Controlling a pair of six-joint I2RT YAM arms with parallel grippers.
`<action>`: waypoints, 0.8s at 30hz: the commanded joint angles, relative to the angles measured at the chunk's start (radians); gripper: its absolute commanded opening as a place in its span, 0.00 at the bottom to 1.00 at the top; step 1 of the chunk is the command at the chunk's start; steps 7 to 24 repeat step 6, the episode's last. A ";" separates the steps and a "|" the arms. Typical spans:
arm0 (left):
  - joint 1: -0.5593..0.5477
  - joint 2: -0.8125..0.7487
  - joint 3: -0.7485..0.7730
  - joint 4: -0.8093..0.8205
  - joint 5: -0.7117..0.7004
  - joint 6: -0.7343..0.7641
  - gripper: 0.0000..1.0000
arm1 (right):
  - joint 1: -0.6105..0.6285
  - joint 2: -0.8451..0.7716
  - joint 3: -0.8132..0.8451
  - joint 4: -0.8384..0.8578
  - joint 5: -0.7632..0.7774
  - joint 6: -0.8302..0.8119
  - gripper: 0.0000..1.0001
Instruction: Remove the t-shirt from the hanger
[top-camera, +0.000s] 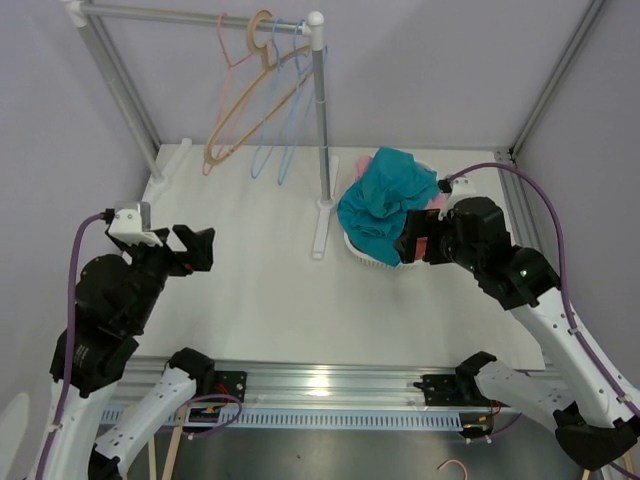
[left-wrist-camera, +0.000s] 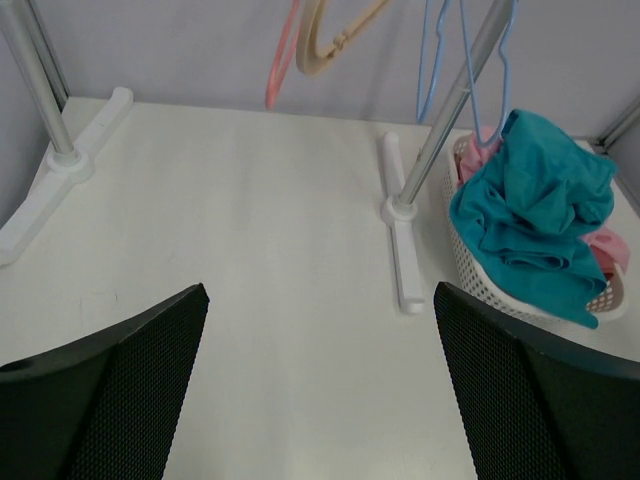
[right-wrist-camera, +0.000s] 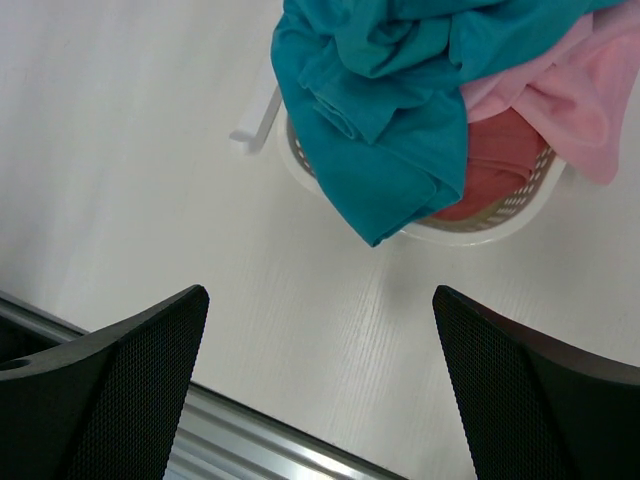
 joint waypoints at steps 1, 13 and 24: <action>-0.007 -0.002 -0.051 -0.047 0.029 -0.024 0.99 | 0.003 -0.032 -0.006 -0.011 -0.009 0.000 1.00; -0.007 -0.008 -0.060 -0.055 0.014 -0.024 1.00 | 0.003 -0.091 -0.016 -0.003 0.005 -0.020 1.00; -0.007 -0.008 -0.060 -0.055 0.014 -0.024 1.00 | 0.003 -0.091 -0.016 -0.003 0.005 -0.020 1.00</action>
